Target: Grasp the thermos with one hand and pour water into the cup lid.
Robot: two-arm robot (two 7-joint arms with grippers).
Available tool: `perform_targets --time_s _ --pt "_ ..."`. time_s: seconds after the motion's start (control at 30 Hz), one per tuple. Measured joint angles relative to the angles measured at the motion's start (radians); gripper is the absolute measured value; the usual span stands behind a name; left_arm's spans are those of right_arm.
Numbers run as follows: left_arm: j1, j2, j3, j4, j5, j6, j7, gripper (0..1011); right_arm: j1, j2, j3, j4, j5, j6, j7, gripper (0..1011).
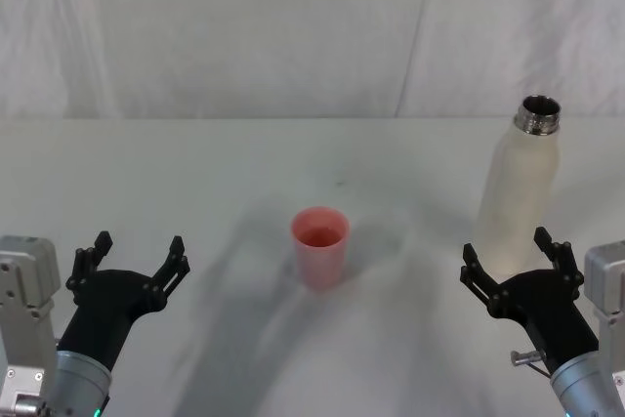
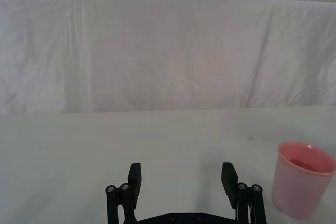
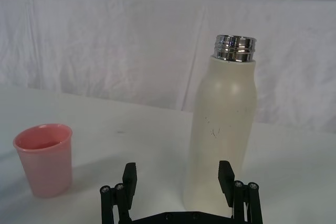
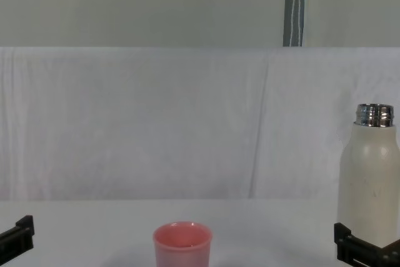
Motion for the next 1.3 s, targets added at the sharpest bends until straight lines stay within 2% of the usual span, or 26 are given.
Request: perform_targets --time_s 1.3 --pt "0.000 0.000 0.000 0.000 0.000 0.000 0.000 1001 0.000 0.000 0.000 0.000 0.000 0.000 0.000 1002"
